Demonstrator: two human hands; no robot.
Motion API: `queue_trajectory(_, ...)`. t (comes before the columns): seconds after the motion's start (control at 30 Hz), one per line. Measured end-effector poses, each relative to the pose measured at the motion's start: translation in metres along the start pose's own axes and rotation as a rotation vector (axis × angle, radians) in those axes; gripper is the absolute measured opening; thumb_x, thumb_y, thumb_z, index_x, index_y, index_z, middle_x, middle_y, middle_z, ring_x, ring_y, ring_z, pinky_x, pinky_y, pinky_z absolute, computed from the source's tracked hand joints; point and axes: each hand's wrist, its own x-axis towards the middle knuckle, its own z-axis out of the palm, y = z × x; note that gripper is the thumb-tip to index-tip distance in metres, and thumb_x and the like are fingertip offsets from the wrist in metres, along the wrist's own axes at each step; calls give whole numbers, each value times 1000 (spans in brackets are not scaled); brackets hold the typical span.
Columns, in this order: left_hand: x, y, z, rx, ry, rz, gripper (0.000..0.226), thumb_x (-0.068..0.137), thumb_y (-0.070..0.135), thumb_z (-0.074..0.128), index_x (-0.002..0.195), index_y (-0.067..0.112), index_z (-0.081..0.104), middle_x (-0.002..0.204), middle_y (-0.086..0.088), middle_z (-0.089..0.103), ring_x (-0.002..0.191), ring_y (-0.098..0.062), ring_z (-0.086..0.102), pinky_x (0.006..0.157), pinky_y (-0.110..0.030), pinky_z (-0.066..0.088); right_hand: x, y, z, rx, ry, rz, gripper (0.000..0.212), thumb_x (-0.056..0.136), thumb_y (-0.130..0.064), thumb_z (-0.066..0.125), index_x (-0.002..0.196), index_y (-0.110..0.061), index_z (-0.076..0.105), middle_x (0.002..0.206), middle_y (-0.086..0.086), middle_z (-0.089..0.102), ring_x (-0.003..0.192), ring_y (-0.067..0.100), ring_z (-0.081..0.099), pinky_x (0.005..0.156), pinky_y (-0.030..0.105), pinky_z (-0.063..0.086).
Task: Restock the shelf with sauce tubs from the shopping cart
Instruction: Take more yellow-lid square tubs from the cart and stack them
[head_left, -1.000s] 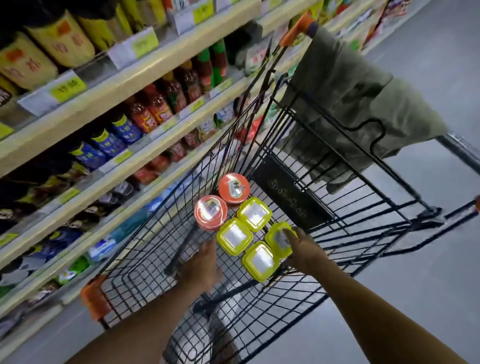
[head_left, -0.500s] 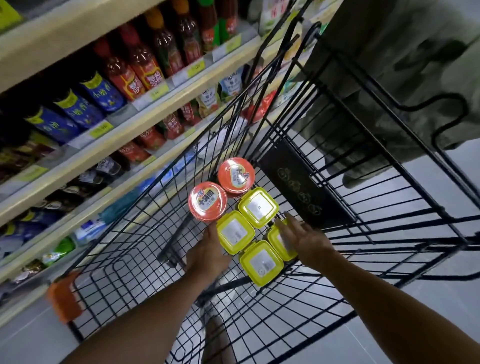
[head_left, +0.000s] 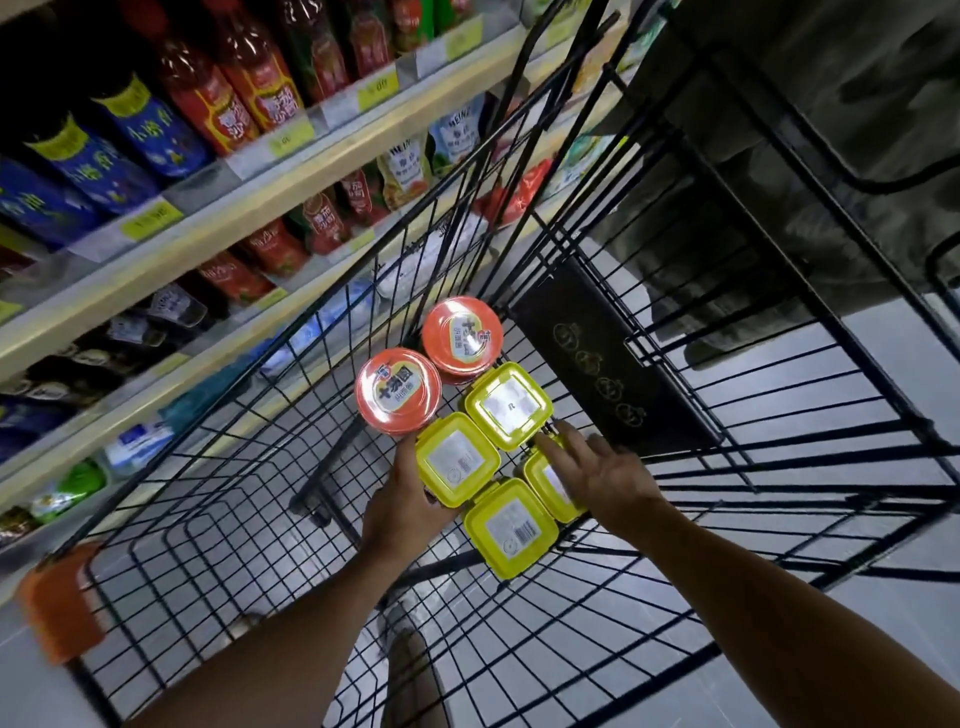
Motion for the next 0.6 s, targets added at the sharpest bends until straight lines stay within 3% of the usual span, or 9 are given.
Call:
queue_trajectory(0.1, 1, -4, 0, -106, -20, 25, 119, 56, 64, 87, 151, 49, 17, 133, 14, 63, 103, -18, 71, 82, -46, 60, 0, 2, -3, 15, 0, -7, 112, 87, -10, 73, 154, -24, -16, 165, 12, 7, 129, 31, 47, 84, 40, 55)
queue_trajectory(0.3, -3, -8, -10, -145, -23, 16, 105, 61, 39, 94, 142, 52, 28, 118, 20, 68, 98, -8, 71, 78, -36, 61, -5, 5, -8, 54, 38, 9, 81, 96, -23, 60, 156, -26, 6, 154, 7, 31, 114, 26, 60, 70, 38, 60)
queue_trajectory(0.43, -8, -17, -27, -164, -50, 18, 103, 58, 45, 96, 138, 54, 31, 120, 21, 67, 103, -5, 70, 80, -40, 63, -22, 9, -23, 69, 75, 33, 56, 102, -30, 36, 154, -25, 17, 144, 5, 42, 103, 24, 64, 64, 36, 58)
queue_trajectory(0.5, -17, -12, -41, -136, -48, 30, 100, 60, 43, 96, 137, 51, 33, 115, 22, 67, 98, -3, 70, 74, -31, 63, -34, 10, -29, 87, 117, 62, 52, 100, -33, 28, 151, -23, 25, 136, 5, 48, 97, 24, 66, 64, 38, 58)
queue_trajectory(0.6, -37, -5, -66, -93, -26, 74, 93, 62, 38, 97, 133, 40, 38, 101, 26, 63, 86, 11, 63, 60, -8, 50, -53, 10, -42, 150, 134, 129, 55, 97, -36, 41, 148, -21, 24, 128, 4, 46, 97, 22, 64, 70, 38, 60)
